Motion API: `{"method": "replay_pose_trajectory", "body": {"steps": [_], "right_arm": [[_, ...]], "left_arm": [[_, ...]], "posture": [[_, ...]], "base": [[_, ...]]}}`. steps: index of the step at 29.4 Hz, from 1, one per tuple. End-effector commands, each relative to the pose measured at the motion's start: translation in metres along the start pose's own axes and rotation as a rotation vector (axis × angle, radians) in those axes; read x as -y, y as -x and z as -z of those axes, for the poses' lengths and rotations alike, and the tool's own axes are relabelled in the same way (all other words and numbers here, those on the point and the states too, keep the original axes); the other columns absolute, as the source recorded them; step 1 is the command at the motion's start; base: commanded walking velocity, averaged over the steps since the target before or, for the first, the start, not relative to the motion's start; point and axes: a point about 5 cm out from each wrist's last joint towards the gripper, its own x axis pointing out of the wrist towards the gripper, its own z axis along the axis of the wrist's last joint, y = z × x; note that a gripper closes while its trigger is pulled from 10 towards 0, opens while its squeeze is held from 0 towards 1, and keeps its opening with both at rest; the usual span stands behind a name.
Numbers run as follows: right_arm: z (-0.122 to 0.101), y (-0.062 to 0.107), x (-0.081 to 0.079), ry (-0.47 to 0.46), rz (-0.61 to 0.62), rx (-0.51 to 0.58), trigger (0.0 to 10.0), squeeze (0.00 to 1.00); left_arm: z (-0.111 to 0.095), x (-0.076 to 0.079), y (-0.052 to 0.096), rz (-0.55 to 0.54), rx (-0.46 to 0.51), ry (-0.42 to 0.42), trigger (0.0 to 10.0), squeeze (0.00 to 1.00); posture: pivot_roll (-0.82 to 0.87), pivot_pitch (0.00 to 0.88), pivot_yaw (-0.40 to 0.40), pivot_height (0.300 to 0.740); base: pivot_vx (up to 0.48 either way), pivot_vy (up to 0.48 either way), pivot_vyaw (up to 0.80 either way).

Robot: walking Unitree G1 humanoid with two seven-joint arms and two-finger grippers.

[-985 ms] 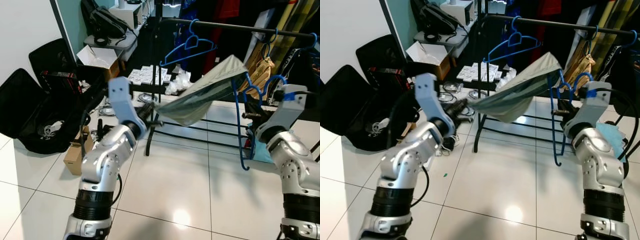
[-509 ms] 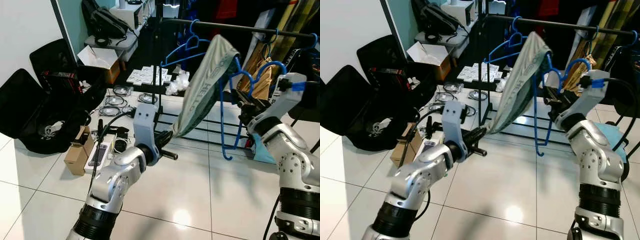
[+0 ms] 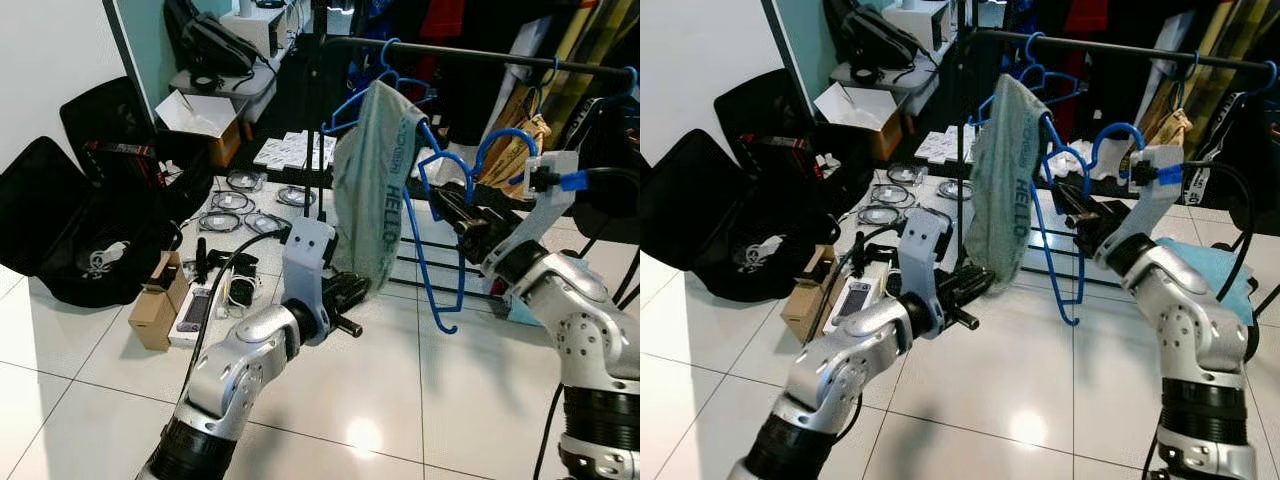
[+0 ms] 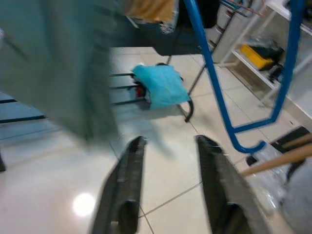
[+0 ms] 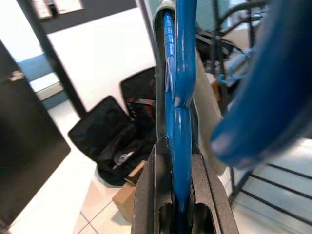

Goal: Hang hanger

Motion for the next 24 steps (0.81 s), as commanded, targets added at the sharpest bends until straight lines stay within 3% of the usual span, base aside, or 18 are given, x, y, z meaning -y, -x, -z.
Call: {"method": "replay_pose_trajectory", "body": {"steps": [1,5,8,12,13,17,20,24], "right_arm": [[-0.006,0.002,-0.005,0.029,-0.047,0.019,10.0,0.00],[-0.012,0.004,-0.005,0.057,-0.086,0.028,10.0,0.00],[-0.023,0.015,-0.002,0.118,-0.178,0.038,10.0,0.00],[-0.048,0.048,0.018,0.182,-0.283,0.019,10.0,0.00],[-0.048,0.048,0.018,0.182,-0.283,0.019,10.0,0.00],[-0.062,0.072,0.024,0.238,-0.364,-0.050,10.0,0.00],[-0.076,0.081,0.026,0.251,-0.415,-0.054,10.0,0.00],[-0.086,0.084,0.027,0.257,-0.435,-0.042,10.0,0.00]], "left_arm": [[-0.001,0.005,0.003,0.041,0.010,-0.015,10.0,1.00],[-0.003,0.010,0.005,0.088,0.012,-0.026,10.0,1.00],[-0.013,0.011,0.011,0.135,0.042,-0.040,10.0,1.00],[-0.048,-0.007,0.023,0.077,0.179,-0.087,10.0,1.00],[-0.048,-0.007,0.023,0.077,0.179,-0.087,10.0,1.00],[-0.085,-0.028,0.042,0.016,0.327,-0.116,10.0,1.00],[-0.105,-0.036,0.059,0.047,0.395,-0.155,10.0,1.00],[-0.115,-0.038,0.069,0.073,0.424,-0.180,10.0,1.00]], "posture": [[-0.04,0.076,0.007,0.740],[-0.04,0.074,0.005,0.740],[-0.04,0.071,0.002,0.740],[-0.04,0.074,-0.003,0.740],[-0.04,0.074,-0.003,0.740],[-0.04,0.075,-0.008,0.740],[-0.04,0.076,-0.007,0.740],[-0.03,0.075,-0.007,0.740]], "base": [[0.000,0.000,0.00],[0.000,0.000,0.00],[0.000,0.000,0.00],[0.000,0.000,0.00],[0.000,0.000,0.00],[0.000,0.000,0.00],[0.000,0.000,0.00],[0.000,0.000,0.00]]}}
